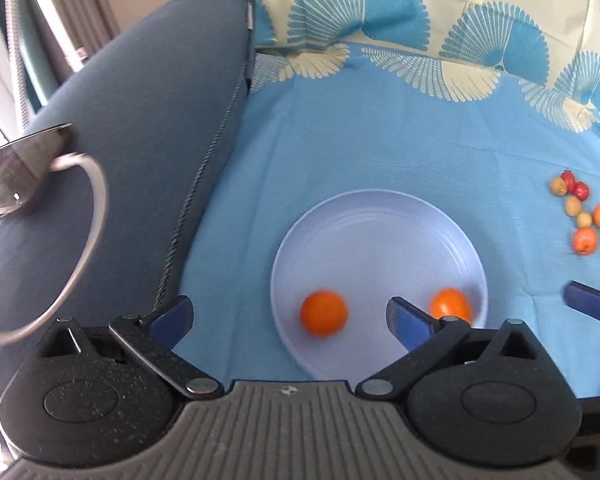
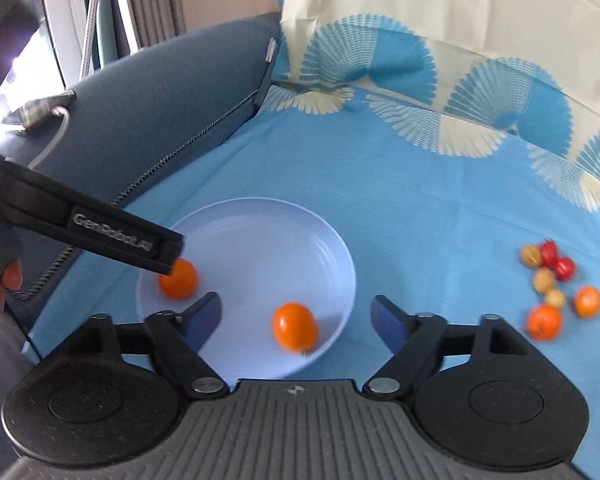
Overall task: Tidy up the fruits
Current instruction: 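Withdraw both tools from the plate and move back toward the fruits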
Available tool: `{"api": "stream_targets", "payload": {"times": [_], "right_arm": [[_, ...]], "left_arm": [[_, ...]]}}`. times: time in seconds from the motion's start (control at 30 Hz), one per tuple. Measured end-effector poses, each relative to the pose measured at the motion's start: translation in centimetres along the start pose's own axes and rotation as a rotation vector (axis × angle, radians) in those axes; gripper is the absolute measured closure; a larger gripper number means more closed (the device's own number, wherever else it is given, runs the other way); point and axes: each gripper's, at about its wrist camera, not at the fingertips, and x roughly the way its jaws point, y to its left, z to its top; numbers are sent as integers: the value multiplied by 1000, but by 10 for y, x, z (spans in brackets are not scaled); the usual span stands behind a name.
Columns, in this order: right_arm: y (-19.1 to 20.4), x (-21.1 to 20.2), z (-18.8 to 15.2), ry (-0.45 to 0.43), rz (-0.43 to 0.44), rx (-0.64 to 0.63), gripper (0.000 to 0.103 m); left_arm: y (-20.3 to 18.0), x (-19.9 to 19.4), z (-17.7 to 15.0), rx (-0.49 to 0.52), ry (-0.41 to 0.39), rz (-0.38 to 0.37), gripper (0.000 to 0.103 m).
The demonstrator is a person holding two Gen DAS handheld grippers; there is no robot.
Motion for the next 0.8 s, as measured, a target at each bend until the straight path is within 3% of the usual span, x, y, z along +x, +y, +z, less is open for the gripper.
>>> {"api": "stream_targets", "payload": {"times": [0.17,0.4,0.8], "right_arm": [[10,-61,-19,-20,-35,62,5],[28,-132,-40,-105,-62,93,2],[41,-183,-57,-203,-81,84,1]], "left_arm": [[1,-48,-35,-28,5,-30,0],[4,-97,-75,-42,-23,-50,0],[0,-147,-95,-37,-123,-50,0]]}}
